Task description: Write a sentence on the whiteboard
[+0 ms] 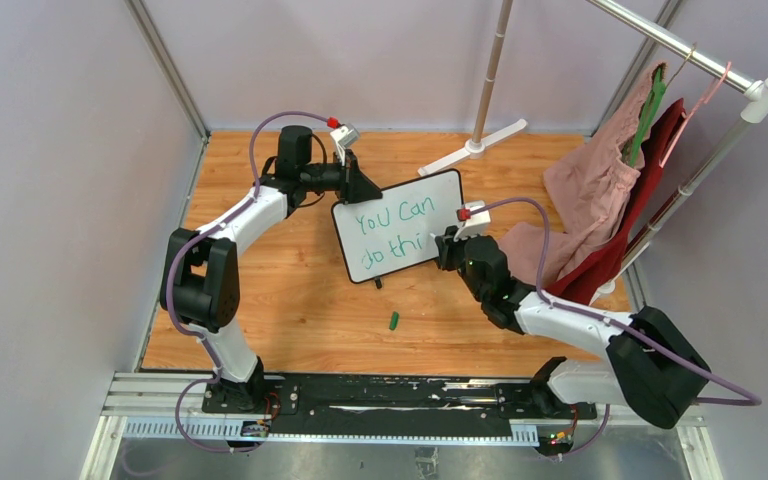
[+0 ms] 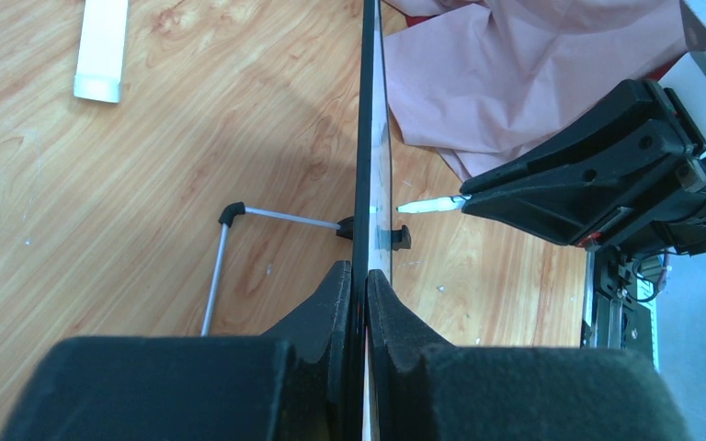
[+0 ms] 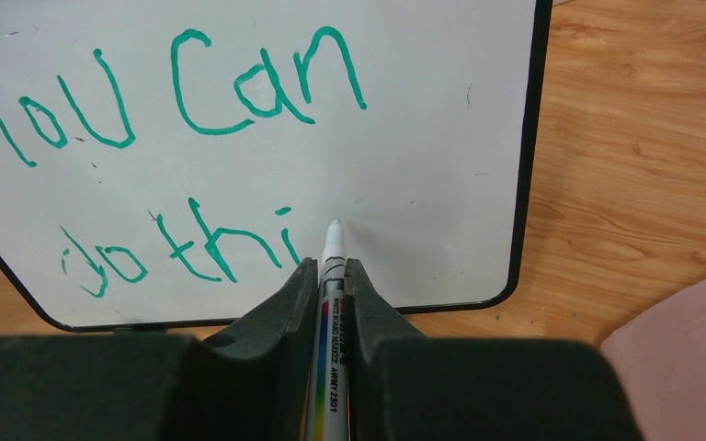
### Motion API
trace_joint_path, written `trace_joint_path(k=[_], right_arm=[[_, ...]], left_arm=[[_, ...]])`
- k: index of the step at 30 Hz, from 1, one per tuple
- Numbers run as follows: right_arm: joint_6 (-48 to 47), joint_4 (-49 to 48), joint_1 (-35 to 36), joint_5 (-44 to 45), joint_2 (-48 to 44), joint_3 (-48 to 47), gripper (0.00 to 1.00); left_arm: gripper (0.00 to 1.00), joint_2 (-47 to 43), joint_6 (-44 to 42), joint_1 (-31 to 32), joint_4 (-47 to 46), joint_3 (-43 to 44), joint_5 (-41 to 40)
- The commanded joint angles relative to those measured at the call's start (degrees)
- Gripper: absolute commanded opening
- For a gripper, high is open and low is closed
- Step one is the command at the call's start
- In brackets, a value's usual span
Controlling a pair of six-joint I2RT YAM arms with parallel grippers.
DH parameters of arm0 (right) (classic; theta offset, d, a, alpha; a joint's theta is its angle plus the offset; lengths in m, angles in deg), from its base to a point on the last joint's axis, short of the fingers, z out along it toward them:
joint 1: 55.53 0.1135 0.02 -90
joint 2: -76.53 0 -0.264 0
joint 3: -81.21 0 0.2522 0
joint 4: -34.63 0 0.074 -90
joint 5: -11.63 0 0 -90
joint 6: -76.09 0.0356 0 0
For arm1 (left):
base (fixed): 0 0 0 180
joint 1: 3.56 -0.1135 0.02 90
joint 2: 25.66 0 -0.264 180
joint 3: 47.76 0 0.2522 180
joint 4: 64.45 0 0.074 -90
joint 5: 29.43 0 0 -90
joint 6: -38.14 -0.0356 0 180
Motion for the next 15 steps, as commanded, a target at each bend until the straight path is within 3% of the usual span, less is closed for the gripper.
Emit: trace_joint_path(k=[1, 15], right_arm=[[1.2, -1.7, -0.9, 0.8, 1.1, -2.2, 0.00], [1.3, -2.4, -0.9, 0.4, 2.8, -3.2, 0.00]], left_arm=[[0.00, 1.5, -1.2, 2.1, 5.7, -1.1, -1.7], [0.00, 1.5, -1.2, 2.2, 5.7, -1.1, -1.8]])
